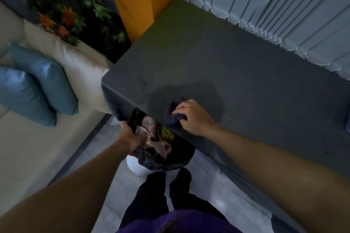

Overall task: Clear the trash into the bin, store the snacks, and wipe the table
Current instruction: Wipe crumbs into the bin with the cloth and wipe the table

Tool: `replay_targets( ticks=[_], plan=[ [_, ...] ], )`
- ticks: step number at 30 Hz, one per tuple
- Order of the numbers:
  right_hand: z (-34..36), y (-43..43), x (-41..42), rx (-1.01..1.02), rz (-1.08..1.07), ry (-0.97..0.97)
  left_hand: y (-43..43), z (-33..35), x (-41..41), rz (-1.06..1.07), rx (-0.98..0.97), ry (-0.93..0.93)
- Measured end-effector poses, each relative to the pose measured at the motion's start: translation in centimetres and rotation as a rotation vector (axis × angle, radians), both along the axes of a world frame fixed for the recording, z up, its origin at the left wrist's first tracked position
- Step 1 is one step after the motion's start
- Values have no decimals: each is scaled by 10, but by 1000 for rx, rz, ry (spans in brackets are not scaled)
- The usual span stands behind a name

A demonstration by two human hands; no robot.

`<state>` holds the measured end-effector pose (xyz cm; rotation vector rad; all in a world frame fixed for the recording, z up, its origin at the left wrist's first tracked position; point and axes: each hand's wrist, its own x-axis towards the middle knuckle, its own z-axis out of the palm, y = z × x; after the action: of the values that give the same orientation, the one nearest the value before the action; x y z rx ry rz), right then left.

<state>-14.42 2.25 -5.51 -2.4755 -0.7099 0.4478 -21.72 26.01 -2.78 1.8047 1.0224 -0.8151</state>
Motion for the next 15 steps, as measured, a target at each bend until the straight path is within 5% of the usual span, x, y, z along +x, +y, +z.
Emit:
replay_targets(
  ticks=[5, 9, 15],
  plan=[
    [-2, -10, 8, 21, -336, -94, 1, -1, 3, -20, 22, 2],
    [-5, -10, 21, 46, -149, -13, 5, -4, 7, -50, 52, -6],
    [-10, -4, 79, 148, -595, -129, 23, -9, 29, -103, 62, 7]
  ],
)
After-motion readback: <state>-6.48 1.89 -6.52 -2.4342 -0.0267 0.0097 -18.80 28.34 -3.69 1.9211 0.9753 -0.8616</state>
